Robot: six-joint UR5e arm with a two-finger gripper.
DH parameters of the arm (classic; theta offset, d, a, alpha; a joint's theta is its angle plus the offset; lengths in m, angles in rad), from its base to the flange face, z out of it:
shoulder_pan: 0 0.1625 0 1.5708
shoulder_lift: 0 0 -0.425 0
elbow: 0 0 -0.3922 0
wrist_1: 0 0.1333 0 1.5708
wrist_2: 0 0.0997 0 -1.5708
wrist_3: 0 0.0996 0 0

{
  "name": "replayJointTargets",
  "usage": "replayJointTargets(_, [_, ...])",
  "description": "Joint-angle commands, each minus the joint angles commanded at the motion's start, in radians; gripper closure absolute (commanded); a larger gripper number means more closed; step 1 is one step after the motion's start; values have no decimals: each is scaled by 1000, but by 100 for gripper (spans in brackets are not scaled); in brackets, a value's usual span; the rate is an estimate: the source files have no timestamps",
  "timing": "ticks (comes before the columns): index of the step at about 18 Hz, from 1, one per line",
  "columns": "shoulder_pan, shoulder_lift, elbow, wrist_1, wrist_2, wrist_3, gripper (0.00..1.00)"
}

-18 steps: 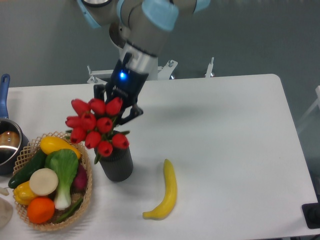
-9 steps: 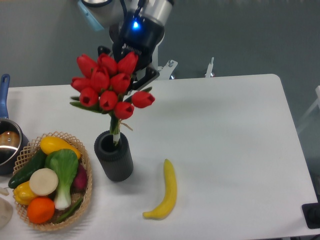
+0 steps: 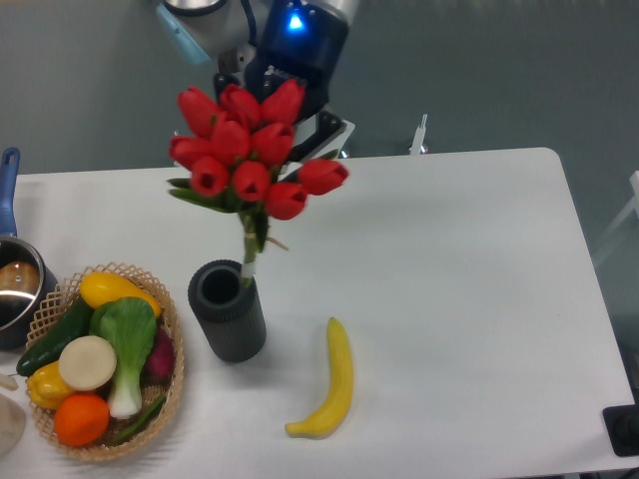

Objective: Pick up the flowers from the vase
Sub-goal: 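Carry the tulip bunch away from the vase and hold it above the table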

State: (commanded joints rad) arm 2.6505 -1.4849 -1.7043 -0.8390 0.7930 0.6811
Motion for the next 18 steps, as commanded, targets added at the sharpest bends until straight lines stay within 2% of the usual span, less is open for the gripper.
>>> replayJointTargets(5, [121,-23,6,0,109,9,100])
replayJointTargets(8, [186,-35,0,5,126,55,100])
replayJointTargets(11, [193,-80,-6,0,222,126,100])
replayJointTargets(14, [186,-129,-29,0,345,127,100])
replayJointTargets(18, [186,-190,-31,1,394,129,100])
